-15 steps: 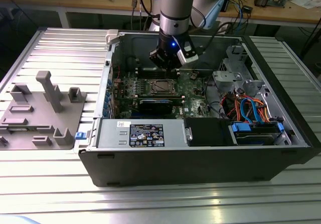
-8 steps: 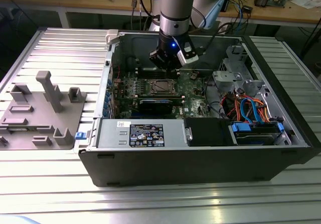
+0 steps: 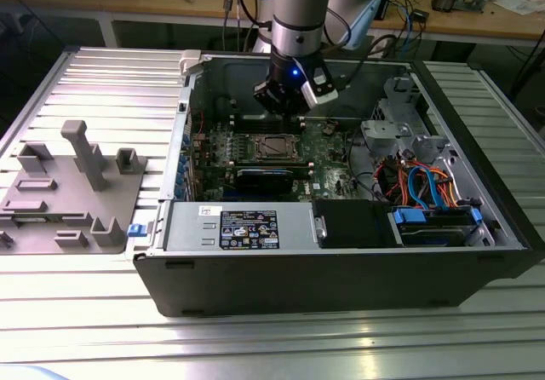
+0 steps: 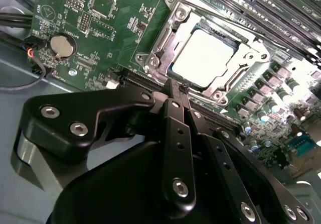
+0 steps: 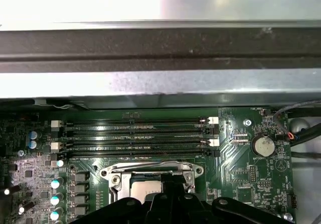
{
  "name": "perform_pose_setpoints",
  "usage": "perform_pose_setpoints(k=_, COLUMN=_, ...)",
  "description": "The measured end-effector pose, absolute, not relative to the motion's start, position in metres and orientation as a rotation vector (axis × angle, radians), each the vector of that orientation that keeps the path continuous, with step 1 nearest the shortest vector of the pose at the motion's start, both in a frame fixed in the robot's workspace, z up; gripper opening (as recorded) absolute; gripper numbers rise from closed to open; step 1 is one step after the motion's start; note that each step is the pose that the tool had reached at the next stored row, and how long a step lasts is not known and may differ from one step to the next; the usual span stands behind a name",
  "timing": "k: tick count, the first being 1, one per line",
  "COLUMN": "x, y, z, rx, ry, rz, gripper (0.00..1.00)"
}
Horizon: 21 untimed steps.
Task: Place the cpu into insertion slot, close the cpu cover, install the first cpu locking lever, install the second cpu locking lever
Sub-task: 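Install the second cpu locking lever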
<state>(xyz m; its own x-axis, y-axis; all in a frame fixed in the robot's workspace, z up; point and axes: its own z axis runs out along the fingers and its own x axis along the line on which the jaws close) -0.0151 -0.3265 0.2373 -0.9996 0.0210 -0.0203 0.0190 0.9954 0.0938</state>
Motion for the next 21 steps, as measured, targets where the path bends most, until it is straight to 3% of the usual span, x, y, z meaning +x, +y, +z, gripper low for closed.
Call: perform_pose_setpoints(k=21, x=-0.0151, y=-0.3340, z=0.2386, rx=0.031, ry=3.117, rz=0.146, gripper=0.11)
